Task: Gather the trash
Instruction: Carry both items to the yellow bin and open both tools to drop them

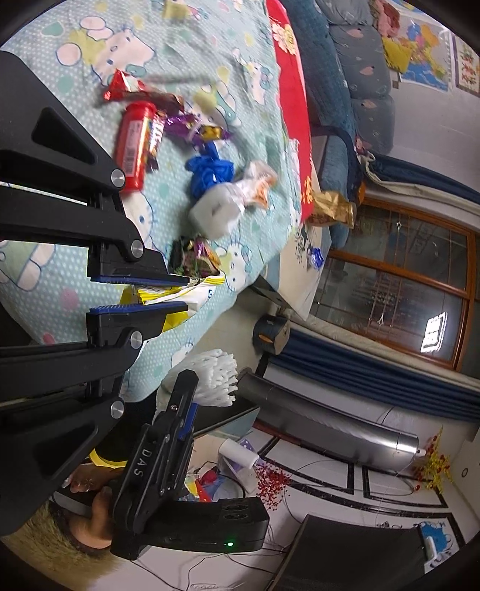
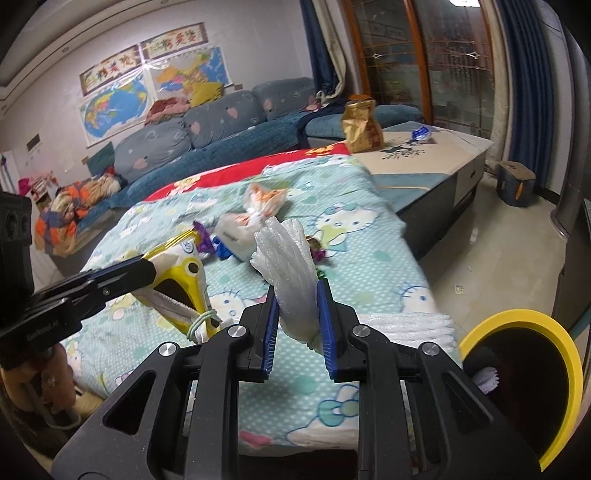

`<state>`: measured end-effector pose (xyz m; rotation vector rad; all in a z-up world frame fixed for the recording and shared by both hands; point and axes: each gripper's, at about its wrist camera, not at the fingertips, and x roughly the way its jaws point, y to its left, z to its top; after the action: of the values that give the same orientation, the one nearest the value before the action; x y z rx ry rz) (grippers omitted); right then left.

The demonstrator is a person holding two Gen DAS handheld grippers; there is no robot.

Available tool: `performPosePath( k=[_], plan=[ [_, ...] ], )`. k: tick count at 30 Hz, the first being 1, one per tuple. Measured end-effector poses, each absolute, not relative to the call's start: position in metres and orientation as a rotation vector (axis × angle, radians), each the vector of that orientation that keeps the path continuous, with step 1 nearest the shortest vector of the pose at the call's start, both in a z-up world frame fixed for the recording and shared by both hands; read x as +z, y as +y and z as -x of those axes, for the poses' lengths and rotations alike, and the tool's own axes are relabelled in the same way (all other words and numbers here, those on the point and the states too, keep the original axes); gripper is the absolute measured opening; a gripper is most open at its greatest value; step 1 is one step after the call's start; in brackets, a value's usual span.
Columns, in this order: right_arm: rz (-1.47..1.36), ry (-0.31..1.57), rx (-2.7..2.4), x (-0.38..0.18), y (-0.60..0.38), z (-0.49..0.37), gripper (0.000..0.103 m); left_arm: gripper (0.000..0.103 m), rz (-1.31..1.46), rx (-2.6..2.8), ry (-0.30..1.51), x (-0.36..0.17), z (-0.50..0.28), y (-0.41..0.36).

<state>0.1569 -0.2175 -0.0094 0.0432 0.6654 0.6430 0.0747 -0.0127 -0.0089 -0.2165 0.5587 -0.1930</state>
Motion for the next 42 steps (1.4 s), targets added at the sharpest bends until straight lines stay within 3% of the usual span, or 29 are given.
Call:
performPosePath(
  k=[42],
  plan=[
    [-0.414, 0.656, 0.319, -0.034, -0.381, -0.188, 0.015, 0.008, 0.112, -0.444, 0.599, -0.027, -0.124, -0.152]
  ],
)
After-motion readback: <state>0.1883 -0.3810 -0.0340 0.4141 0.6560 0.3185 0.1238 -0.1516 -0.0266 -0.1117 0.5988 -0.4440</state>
